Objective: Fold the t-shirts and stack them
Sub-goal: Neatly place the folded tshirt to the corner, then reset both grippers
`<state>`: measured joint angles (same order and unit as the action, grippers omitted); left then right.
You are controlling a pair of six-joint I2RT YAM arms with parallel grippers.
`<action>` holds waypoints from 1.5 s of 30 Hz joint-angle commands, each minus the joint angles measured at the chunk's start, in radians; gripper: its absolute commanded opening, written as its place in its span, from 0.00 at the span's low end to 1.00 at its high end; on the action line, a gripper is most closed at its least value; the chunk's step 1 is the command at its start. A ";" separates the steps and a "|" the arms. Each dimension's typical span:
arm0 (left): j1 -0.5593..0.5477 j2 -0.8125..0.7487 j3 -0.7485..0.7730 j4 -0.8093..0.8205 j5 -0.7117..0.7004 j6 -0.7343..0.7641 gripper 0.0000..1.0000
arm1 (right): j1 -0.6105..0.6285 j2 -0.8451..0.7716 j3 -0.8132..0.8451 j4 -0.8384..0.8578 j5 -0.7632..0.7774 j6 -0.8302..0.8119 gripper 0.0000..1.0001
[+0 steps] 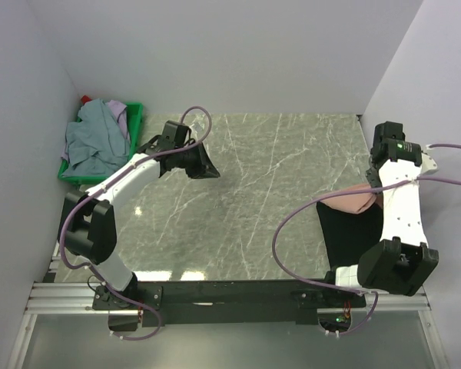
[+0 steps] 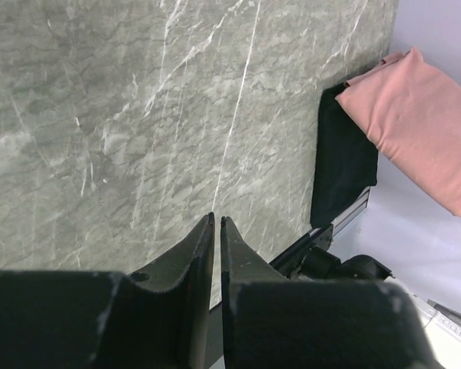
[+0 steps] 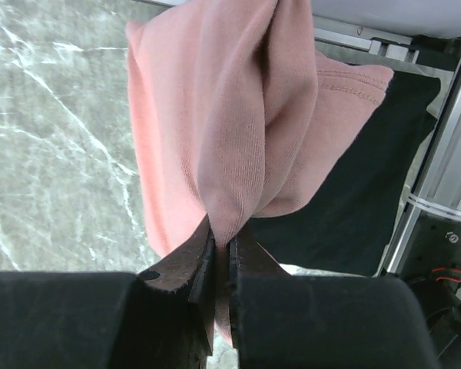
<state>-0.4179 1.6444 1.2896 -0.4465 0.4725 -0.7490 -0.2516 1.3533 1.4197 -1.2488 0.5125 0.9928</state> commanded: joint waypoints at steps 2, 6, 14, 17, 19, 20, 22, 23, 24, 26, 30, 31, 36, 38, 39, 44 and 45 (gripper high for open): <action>-0.013 -0.012 0.008 0.037 -0.008 -0.006 0.13 | -0.008 -0.049 -0.016 0.011 0.043 0.003 0.00; -0.018 -0.014 0.005 0.038 -0.011 -0.007 0.13 | -0.008 -0.083 -0.056 0.008 0.040 0.017 0.00; -0.032 -0.005 0.007 0.034 -0.017 0.000 0.14 | -0.026 -0.204 -0.246 0.000 -0.012 0.047 0.00; -0.042 0.003 0.004 0.040 -0.011 0.002 0.14 | -0.060 -0.250 -0.317 -0.026 -0.034 0.050 0.02; -0.048 0.009 0.001 0.054 -0.002 -0.001 0.14 | -0.080 -0.270 -0.346 -0.040 -0.034 0.040 0.33; -0.054 0.011 -0.006 0.060 0.002 -0.001 0.14 | -0.098 -0.276 -0.347 -0.055 -0.026 0.034 0.46; -0.061 0.015 -0.010 0.069 0.011 -0.001 0.15 | -0.100 -0.273 -0.328 -0.115 0.006 0.041 0.76; -0.061 0.015 -0.012 0.072 0.014 -0.001 0.15 | -0.101 -0.276 -0.318 -0.124 0.007 0.035 0.77; -0.061 0.015 -0.013 0.075 0.018 -0.001 0.15 | -0.101 -0.281 -0.309 -0.135 0.008 0.021 0.78; -0.061 0.012 -0.013 0.075 0.025 0.005 0.17 | -0.101 -0.302 -0.288 -0.127 -0.006 -0.020 0.81; -0.059 0.000 -0.007 0.063 0.021 0.019 0.19 | -0.084 -0.339 -0.272 -0.055 -0.072 -0.107 0.84; -0.058 -0.006 -0.007 0.063 0.018 0.022 0.20 | -0.074 -0.348 -0.275 0.006 -0.097 -0.129 0.85; -0.035 -0.047 -0.019 0.055 -0.008 0.023 0.23 | 0.145 -0.341 -0.268 0.084 -0.075 -0.077 0.87; -0.013 -0.081 -0.035 0.051 -0.024 0.030 0.24 | 0.294 -0.300 -0.260 0.107 -0.057 -0.027 0.87; -0.006 -0.095 -0.041 0.048 -0.037 0.033 0.24 | 0.336 -0.283 -0.252 0.141 -0.055 -0.017 0.88; 0.040 -0.218 -0.110 0.006 -0.141 0.080 0.28 | 0.627 -0.177 -0.234 0.287 -0.054 -0.005 0.89; 0.048 -0.256 -0.139 0.003 -0.175 0.089 0.29 | 0.661 -0.165 -0.231 0.349 -0.054 -0.012 0.89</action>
<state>-0.3878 1.4902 1.1866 -0.4358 0.3874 -0.7128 0.3141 1.1664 1.1446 -1.0584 0.4316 0.9581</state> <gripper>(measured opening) 0.281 0.888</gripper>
